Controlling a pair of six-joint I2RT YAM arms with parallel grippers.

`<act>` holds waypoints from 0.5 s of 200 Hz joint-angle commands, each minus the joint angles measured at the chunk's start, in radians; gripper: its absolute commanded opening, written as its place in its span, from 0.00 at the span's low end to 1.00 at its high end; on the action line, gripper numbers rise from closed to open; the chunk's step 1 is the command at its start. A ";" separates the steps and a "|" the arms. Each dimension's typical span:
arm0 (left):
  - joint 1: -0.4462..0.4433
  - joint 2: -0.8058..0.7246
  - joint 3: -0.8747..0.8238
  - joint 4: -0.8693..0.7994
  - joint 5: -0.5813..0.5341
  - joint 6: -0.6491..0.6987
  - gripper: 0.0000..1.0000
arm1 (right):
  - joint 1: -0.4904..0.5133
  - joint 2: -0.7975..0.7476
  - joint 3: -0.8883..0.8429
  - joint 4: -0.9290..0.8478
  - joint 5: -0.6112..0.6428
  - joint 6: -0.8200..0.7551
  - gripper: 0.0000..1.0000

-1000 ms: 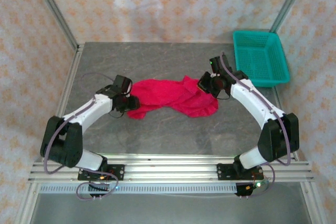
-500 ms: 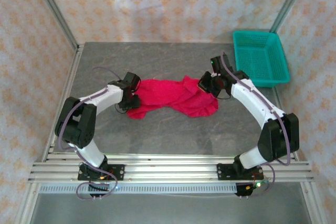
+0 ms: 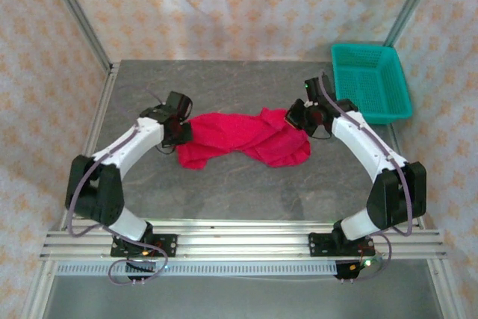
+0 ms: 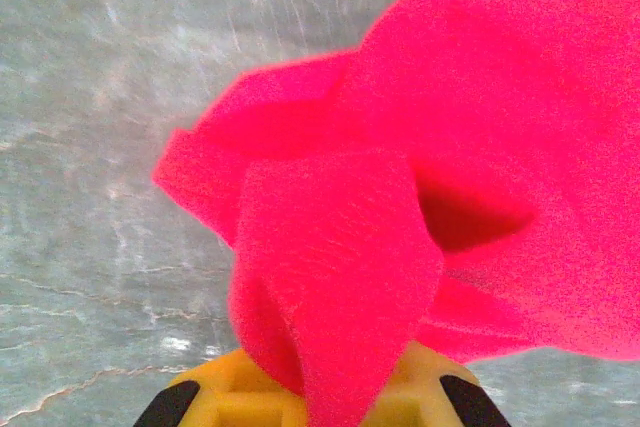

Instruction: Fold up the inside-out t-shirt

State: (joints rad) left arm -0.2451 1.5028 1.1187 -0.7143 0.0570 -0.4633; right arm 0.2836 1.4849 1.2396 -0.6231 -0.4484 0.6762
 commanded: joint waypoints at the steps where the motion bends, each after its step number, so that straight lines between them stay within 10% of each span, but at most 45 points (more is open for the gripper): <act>1: 0.096 -0.126 0.021 -0.018 0.095 -0.037 0.00 | -0.046 -0.021 0.066 -0.013 -0.016 -0.022 0.00; 55: 0.395 -0.310 0.123 0.154 0.568 -0.218 0.00 | -0.200 -0.069 0.249 -0.033 -0.127 0.013 0.00; 100: 0.434 -0.274 0.347 0.370 0.797 -0.435 0.00 | -0.212 -0.084 0.365 0.247 -0.362 0.300 0.00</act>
State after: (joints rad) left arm 0.1844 1.2224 1.3571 -0.5194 0.6640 -0.7486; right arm 0.0681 1.4410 1.5635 -0.5900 -0.6285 0.7753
